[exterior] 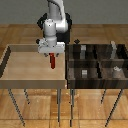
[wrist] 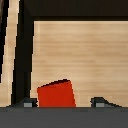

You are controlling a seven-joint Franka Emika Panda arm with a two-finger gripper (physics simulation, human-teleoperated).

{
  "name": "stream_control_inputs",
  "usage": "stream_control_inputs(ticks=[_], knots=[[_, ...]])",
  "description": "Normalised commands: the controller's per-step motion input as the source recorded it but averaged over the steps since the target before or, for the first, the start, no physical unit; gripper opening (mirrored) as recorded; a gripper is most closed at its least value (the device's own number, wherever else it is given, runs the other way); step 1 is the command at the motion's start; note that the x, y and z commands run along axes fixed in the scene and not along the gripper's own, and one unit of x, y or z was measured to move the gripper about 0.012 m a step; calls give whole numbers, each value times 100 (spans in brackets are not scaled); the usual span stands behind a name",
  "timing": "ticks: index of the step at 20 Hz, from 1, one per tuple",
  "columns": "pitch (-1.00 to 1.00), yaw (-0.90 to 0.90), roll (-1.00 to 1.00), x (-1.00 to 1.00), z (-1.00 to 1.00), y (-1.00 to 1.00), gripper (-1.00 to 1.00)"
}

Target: Place the box of cereal into the appropriate compartment.

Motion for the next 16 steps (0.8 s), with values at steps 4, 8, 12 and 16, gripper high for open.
stream_control_inputs(ticks=[4,8,12,16], knots=[[0,0,0,0,0,0,-100],[0,0,0,0,50,0,-100],[0,0,0,0,100,0,-100],[0,0,0,-6,75,0,-100]])
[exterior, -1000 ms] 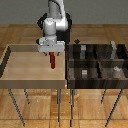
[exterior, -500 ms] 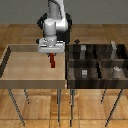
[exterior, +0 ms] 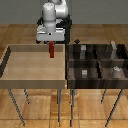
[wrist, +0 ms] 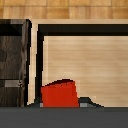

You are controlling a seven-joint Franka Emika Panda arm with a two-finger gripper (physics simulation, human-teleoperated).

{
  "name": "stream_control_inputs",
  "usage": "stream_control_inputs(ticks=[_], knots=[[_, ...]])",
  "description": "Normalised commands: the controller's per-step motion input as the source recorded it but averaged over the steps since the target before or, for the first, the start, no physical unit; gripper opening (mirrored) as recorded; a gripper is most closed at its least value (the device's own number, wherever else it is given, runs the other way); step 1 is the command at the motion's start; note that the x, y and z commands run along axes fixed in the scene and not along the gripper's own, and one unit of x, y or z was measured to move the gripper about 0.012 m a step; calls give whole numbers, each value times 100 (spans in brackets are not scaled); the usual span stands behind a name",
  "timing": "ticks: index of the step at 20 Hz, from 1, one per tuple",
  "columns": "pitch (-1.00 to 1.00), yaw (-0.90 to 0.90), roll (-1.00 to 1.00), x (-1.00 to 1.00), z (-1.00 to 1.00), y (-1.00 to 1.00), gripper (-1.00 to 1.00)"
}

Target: Place the box of cereal into the appropriate compartment.

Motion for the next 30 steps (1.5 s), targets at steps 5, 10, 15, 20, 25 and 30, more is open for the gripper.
stream_control_inputs(ticks=[5,10,15,20,25,30], knots=[[0,0,0,-100,0,0,-100],[0,0,0,-20,0,80,-100],[0,0,0,0,0,100,-100],[0,0,0,0,0,100,-100],[0,0,0,0,0,100,-100],[0,0,0,0,0,100,-100]])
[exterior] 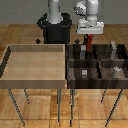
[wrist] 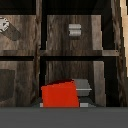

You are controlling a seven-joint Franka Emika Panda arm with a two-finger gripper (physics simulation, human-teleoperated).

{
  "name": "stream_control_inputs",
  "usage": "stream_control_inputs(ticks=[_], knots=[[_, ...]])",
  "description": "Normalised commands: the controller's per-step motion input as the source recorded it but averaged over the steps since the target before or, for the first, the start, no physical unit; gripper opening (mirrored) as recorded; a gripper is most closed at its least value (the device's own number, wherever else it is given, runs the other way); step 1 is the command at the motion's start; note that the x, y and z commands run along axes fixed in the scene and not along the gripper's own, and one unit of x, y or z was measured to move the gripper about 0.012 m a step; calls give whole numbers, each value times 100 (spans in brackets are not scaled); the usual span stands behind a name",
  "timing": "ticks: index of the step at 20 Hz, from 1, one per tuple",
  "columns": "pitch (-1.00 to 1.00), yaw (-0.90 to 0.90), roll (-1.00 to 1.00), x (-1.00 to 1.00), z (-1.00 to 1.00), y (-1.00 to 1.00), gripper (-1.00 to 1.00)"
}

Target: Place the box of cereal into the appropriate compartment.

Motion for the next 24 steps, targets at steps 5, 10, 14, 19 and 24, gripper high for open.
stream_control_inputs(ticks=[5,10,14,19,24], knots=[[0,0,0,0,0,100,-100],[0,0,0,0,0,100,-100],[0,0,0,0,0,100,-100],[0,0,0,0,-65,20,-100],[0,0,0,10,-80,0,-100]])
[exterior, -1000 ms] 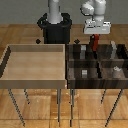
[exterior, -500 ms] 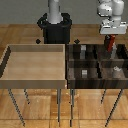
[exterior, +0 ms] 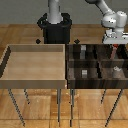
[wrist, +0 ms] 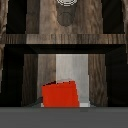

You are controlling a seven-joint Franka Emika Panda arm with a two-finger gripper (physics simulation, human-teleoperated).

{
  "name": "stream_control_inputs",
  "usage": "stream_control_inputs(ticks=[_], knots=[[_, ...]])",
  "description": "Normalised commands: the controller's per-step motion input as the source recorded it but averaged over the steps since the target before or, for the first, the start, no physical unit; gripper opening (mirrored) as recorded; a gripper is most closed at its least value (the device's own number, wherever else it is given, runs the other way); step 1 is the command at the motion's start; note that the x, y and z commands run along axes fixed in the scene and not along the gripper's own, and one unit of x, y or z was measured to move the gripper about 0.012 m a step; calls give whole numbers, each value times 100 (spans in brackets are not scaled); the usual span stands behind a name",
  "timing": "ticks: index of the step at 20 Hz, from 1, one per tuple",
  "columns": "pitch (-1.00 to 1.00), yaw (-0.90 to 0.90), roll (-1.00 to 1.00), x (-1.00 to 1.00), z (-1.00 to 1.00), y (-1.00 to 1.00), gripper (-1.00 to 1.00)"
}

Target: Place the box of cereal into the appropriate compartment.

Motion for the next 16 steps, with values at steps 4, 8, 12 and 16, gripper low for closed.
stream_control_inputs(ticks=[4,8,12,16], knots=[[0,0,0,0,0,0,-100],[0,0,0,0,0,0,100],[0,0,0,0,0,0,100],[0,0,0,0,0,0,100]])
